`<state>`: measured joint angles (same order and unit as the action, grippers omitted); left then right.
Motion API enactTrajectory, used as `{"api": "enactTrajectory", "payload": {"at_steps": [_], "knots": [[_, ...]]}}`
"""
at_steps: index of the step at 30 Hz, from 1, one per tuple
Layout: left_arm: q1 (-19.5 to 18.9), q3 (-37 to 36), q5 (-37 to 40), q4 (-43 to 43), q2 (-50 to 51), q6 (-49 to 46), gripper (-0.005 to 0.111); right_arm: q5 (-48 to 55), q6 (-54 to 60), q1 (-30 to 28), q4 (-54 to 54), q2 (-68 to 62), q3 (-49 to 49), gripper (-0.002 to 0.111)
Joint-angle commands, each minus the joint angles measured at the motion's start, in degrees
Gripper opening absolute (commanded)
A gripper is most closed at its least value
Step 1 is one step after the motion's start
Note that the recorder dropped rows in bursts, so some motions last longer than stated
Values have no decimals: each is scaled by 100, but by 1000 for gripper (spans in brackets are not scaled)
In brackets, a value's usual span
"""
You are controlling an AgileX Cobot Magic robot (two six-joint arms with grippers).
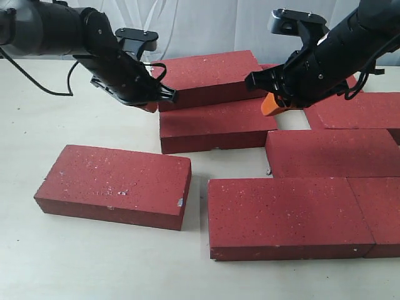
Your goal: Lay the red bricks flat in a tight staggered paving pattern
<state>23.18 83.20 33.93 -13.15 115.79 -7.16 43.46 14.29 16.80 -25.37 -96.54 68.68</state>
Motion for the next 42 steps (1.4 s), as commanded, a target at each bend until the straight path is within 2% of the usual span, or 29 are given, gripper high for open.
{"api": "enactTrajectory", "payload": {"at_steps": [1,7,17,26,34,42], "knots": [[137,148,23,-57,-44,115,0,-97,16,-33,90,44,36,-1],[137,159,-704,-273,8,115,0,-118,16,-33,90,44,36,-1],[137,159,-1138,-309,321,115,0,-166,16,-33,90,44,36,-1],[137,159,-2063,-230,321,115,0,-193,4,-33,90,44,36,-1],[31,159,-1911,-201,146,115,0,-193,4,-33,68,44,36,-1],[-144,159,-806,234,-218,115,0,-194,4,-33,31,44,36,-1]]}}
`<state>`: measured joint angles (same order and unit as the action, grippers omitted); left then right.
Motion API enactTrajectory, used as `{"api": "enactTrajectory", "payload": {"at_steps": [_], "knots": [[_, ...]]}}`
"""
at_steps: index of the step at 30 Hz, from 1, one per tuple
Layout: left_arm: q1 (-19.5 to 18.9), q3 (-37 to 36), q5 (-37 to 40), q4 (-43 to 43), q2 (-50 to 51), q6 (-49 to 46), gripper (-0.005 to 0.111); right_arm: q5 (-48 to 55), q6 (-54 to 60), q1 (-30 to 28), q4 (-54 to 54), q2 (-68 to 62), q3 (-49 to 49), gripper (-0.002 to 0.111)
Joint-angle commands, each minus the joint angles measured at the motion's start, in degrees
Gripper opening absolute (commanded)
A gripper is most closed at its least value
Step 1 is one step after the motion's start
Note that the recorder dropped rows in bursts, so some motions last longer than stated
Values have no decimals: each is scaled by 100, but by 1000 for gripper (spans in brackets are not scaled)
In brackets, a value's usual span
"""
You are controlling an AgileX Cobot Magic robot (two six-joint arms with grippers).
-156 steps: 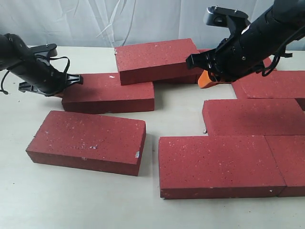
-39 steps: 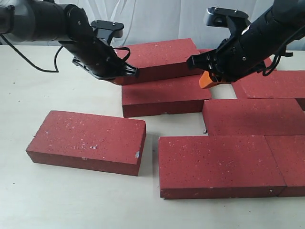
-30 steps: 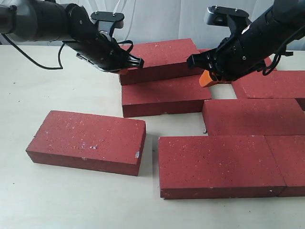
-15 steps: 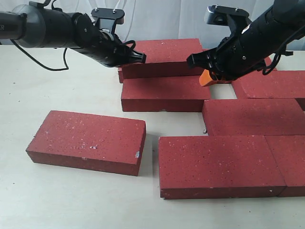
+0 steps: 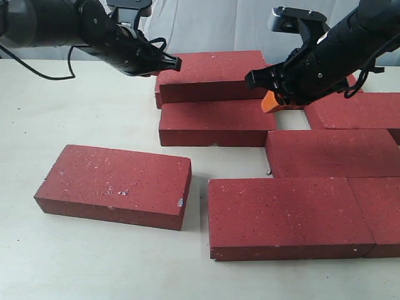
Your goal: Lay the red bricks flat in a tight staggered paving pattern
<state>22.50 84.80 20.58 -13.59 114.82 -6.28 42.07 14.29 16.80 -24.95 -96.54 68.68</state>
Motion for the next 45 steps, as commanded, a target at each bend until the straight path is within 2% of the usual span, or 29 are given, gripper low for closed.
{"api": "enactTrajectory", "payload": {"at_steps": [1,13,23,27,37,45], "knots": [[-102,-1,651,322,-121,28,0,-43,4,-33,-11,44,36,-1],[-196,-1,872,230,616,187,0,-7,4,-33,-21,44,36,-1],[-196,-1,593,-749,1079,130,0,-40,4,-33,-21,44,36,-1],[-176,-1,500,-805,1092,119,0,-40,4,-33,-21,44,36,-1],[203,-1,229,-893,1092,-17,0,-43,4,-33,-21,44,36,-1],[333,-1,59,-1199,1092,-17,0,-43,4,-33,-21,44,36,-1]]}}
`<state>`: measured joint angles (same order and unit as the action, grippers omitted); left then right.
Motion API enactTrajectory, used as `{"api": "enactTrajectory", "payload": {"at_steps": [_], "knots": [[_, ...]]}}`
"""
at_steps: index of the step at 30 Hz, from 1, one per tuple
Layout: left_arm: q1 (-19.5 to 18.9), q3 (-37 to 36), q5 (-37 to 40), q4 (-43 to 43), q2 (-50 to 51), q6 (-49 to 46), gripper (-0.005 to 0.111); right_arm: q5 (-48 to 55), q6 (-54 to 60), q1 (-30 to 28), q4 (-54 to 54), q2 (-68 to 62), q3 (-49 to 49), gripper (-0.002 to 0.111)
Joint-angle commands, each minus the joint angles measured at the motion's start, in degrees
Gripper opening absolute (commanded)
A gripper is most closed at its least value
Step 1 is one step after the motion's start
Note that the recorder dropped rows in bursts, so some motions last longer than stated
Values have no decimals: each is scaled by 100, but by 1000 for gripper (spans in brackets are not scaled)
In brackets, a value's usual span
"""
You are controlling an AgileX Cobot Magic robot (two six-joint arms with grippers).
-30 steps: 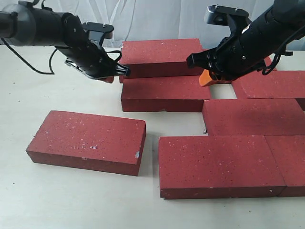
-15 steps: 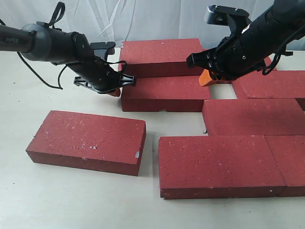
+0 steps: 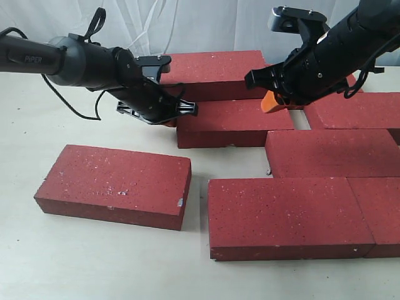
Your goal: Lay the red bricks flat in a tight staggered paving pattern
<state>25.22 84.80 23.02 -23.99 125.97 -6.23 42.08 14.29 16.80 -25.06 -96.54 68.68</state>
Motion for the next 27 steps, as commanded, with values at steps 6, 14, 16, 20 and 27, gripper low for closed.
{"api": "enactTrajectory", "payload": {"at_steps": [6,14,16,20,27], "knots": [[147,-1,-233,-362,-24,-22,0,-45,4,-33,-9,44,36,-1],[400,-1,-472,-452,-24,-22,0,-44,4,-33,-49,44,36,-1],[437,-1,-537,-560,-24,-22,0,-44,4,-33,-59,44,36,-1],[476,-1,-619,-645,-24,-22,0,-44,4,-33,-92,44,36,-1],[485,-1,-642,-595,-24,-22,0,-34,4,-33,-91,44,36,-1]]}}
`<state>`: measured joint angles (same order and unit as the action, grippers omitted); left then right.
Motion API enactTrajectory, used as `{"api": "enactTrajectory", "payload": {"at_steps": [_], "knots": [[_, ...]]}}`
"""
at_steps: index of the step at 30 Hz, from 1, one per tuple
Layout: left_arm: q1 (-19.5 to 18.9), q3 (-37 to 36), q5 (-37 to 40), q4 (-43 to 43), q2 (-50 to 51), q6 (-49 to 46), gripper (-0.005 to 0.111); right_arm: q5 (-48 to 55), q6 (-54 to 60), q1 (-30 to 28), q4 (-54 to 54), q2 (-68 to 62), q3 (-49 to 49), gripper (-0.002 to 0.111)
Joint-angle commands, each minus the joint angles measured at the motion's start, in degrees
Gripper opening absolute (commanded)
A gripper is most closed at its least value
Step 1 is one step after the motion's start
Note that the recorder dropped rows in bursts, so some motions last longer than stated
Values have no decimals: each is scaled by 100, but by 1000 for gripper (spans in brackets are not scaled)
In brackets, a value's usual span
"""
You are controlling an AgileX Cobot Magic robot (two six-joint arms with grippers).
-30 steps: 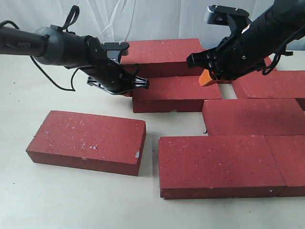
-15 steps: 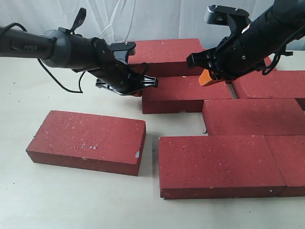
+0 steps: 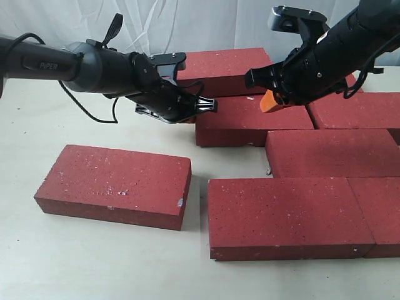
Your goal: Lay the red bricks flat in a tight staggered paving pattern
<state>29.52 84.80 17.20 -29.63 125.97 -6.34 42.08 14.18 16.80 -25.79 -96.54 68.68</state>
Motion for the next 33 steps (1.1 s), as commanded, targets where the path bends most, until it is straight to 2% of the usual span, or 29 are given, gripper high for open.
{"api": "enactTrajectory", "payload": {"at_steps": [1,9,15,20,33], "knots": [[54,-1,-71,-4,-24,-11,0,-34,14,-33,-18,44,36,-1],[3,-1,-19,379,161,-11,0,-34,14,-33,-18,44,36,-1],[49,-1,-114,-67,196,16,0,-44,14,-33,-21,44,36,-1],[198,-1,-183,-102,274,1,0,-44,14,-33,-21,44,36,-1],[207,148,-175,-307,274,-20,0,-44,14,-33,-21,44,36,-1]]}}
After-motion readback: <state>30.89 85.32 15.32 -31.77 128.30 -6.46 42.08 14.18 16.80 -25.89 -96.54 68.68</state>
